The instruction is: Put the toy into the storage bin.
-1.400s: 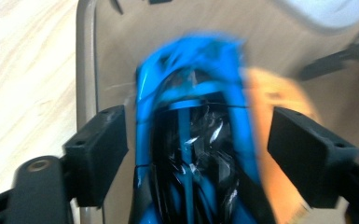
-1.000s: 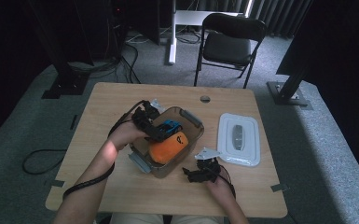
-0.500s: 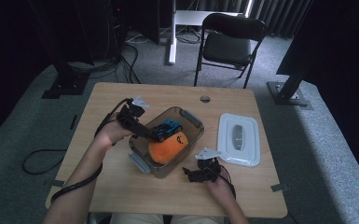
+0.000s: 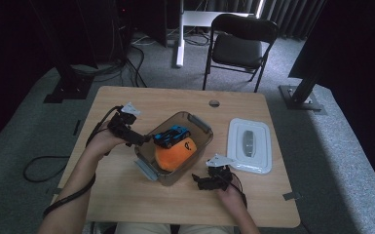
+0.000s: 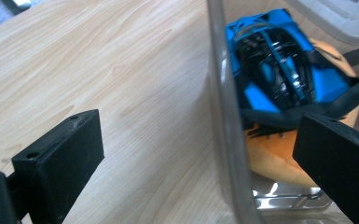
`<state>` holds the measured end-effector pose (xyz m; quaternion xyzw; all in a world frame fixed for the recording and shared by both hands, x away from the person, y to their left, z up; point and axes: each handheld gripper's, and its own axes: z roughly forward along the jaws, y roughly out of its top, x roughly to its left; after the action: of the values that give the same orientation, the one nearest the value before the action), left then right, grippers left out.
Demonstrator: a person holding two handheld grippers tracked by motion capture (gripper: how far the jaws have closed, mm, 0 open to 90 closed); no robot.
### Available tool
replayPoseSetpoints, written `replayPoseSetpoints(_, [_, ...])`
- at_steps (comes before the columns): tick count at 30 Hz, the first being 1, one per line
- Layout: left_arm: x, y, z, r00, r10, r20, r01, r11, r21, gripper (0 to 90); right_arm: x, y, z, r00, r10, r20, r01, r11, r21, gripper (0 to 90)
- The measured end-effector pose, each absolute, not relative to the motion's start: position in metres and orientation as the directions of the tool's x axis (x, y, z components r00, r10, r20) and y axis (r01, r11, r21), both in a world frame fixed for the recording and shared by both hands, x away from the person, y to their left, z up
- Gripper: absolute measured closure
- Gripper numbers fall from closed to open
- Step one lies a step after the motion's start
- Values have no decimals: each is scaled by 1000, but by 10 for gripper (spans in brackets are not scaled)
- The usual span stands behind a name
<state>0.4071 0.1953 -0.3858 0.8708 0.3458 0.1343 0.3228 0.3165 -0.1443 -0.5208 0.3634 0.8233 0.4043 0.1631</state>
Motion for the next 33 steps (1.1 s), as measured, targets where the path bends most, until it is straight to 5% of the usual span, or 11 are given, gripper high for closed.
replayPoseSetpoints(33, [424,258,-426,633,773,-48,570,-424,704,25,319,-151,-520,-667,745,32,485,401,777,132])
